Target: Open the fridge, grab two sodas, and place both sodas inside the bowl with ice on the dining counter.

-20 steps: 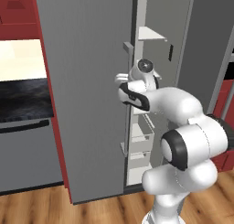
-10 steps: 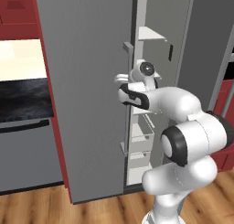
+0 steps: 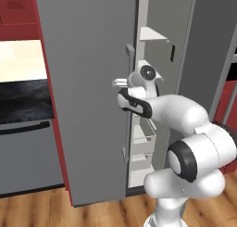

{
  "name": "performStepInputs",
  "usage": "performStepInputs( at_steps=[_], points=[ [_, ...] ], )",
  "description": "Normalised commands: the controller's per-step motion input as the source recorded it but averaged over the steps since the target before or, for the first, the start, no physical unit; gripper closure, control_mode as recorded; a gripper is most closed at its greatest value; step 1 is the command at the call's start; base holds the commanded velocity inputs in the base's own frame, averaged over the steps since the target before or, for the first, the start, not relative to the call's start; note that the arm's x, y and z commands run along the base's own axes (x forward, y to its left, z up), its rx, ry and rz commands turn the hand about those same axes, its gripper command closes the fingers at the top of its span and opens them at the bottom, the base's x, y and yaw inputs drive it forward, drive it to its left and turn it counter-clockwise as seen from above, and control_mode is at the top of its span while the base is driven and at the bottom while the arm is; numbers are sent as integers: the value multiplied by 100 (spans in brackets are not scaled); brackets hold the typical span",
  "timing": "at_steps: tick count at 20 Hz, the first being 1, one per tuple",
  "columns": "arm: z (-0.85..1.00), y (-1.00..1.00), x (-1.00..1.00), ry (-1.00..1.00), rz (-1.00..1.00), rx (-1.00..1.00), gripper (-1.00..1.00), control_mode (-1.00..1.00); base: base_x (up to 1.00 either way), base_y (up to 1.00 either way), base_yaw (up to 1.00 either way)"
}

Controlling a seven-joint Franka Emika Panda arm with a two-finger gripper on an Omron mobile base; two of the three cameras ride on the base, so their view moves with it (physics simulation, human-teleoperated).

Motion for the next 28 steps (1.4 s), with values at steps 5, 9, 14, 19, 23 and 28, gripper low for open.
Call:
performStepInputs(
  at_steps=[5,9,14,19,23,28],
  points=[
    [0,58,-79,0,6,0,100,-100,0,0,0],
    [0,64,-87,0,6,0,100,-100,0,0,0],
    [0,72,-83,0,6,0,100,-100,0,0,0],
    [0,82,-76,0,4,0,-100,-100,0,0,0],
    [1,52,-82,0,1,1,-100,-100,0,0,0],
    [17,-25,-100,-9,2,15,-100,-100,0,0,0]
  ],
)
